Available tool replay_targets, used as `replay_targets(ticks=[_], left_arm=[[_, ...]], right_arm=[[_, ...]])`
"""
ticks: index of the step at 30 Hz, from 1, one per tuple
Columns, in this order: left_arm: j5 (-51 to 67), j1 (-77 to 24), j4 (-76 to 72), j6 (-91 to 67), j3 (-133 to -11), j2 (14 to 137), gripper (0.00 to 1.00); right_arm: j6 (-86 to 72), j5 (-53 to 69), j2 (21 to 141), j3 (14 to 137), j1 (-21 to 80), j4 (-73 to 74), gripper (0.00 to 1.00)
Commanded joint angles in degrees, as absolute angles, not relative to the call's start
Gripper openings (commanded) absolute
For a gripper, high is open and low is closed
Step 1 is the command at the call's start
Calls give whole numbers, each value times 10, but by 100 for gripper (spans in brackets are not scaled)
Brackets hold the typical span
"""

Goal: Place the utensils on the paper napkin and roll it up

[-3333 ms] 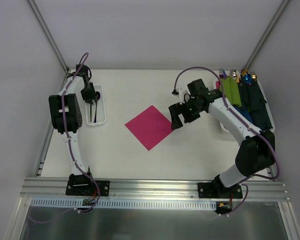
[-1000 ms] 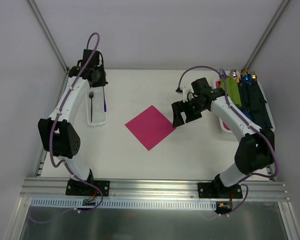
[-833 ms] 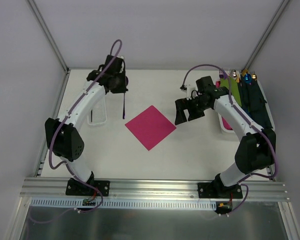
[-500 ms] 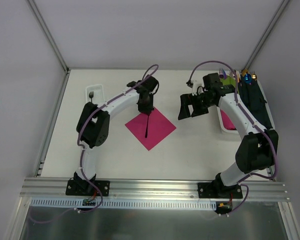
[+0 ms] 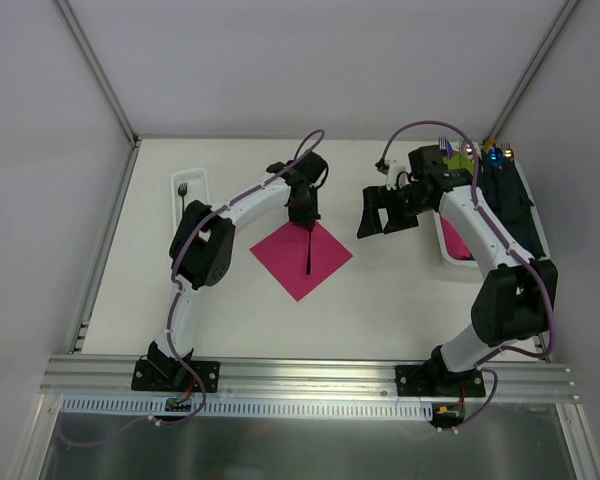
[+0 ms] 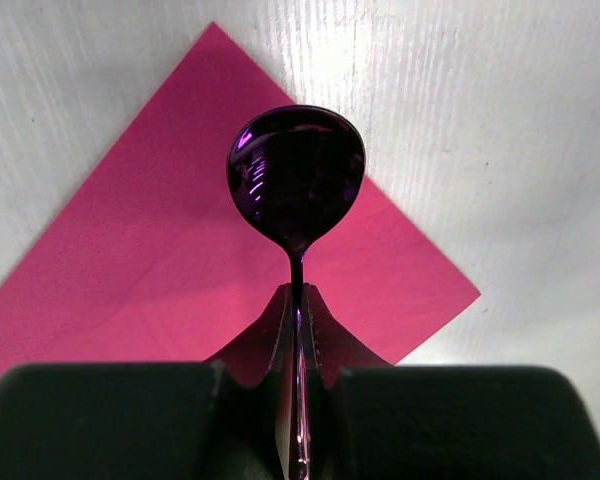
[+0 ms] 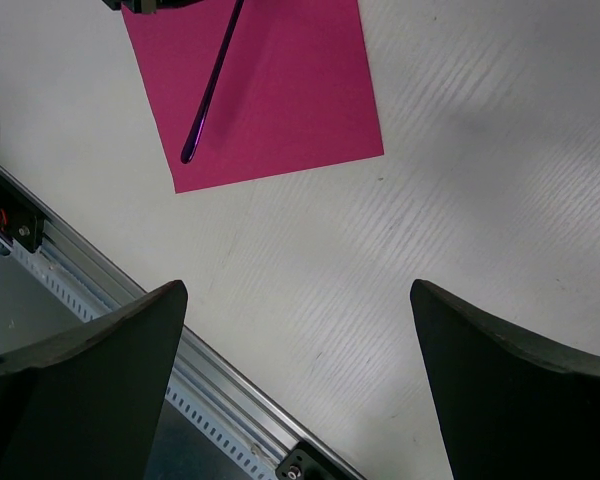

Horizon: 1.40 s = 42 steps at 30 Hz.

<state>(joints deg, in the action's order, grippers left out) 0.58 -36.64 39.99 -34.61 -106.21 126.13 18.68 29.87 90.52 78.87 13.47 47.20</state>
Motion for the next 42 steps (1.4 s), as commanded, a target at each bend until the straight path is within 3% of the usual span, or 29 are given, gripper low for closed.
replay_targets(ticks=[1,42], left_arm=[[6,-364,407,-353,-1089,1272,0],[-40,-348,403,-338,-1087,1304,4]], right_arm=[[181,315,907,814,130,475,99],[182,316,905,802,129,475,99]])
